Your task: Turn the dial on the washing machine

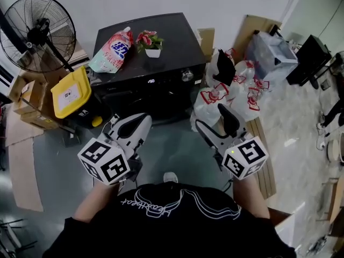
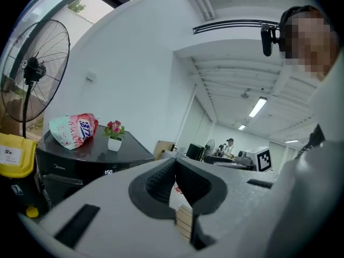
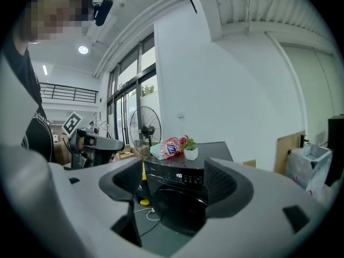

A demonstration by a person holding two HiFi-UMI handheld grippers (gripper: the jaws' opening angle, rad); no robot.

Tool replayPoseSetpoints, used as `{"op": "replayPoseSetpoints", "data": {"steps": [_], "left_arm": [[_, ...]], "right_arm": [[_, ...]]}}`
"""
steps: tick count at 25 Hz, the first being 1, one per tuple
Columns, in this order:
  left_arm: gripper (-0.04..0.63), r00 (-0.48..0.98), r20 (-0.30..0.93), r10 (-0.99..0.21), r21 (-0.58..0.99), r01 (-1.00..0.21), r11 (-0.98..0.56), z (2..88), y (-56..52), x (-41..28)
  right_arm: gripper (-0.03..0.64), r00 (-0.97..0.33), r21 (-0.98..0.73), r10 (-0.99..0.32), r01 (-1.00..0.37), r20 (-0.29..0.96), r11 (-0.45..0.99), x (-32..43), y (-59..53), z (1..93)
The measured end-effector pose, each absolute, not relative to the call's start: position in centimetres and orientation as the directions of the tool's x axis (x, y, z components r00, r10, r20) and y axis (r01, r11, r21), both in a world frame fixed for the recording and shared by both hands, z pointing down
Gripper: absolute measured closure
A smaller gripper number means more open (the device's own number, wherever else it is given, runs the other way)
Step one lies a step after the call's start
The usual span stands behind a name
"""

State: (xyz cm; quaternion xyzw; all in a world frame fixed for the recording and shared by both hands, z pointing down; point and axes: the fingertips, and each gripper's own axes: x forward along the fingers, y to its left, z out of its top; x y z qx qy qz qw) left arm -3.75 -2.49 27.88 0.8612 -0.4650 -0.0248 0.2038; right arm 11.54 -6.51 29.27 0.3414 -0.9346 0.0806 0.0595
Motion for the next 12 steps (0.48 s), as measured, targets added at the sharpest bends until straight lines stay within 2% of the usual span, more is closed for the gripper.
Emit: {"op": "replayPoseSetpoints", "data": {"steps": [12], "left_arm": [[0.591, 0.541, 0.184, -0.821, 0.377, -0.810, -0.449, 32.3, -5.9, -6.2]], "right_arm": [[0.270, -0.719, -0.098, -0.659, -0.689, 0.222, 0.719, 9.8, -11.5, 32.3]]}}
